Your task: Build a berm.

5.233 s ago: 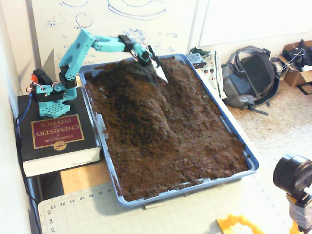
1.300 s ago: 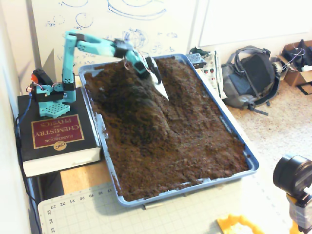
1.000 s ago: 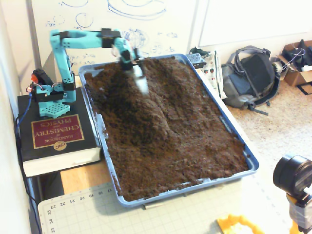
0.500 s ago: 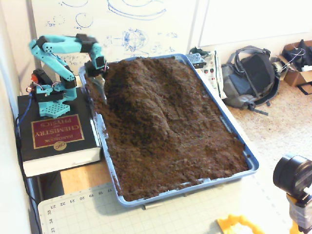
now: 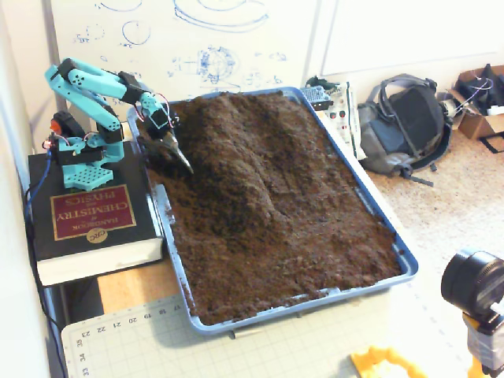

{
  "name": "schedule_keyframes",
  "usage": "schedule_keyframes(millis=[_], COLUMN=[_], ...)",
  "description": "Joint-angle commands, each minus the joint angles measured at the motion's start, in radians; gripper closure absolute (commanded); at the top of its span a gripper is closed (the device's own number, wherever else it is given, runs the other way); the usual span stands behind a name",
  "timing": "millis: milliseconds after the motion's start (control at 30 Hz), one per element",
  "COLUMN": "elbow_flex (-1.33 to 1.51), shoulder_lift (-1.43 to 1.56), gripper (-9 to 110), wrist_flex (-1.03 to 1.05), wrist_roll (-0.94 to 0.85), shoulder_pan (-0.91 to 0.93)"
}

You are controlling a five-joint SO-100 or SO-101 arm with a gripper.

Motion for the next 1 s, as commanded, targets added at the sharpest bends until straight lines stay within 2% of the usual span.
schedule_keyframes(millis=[0,967], elbow_flex=[-0.106,-0.347], shoulder_lift=[-0.012,0.032], gripper=[101,101], wrist_flex=[-0.021,-0.025], wrist_roll=[0.002,0.003], shoulder_pan=[0.005,0.000])
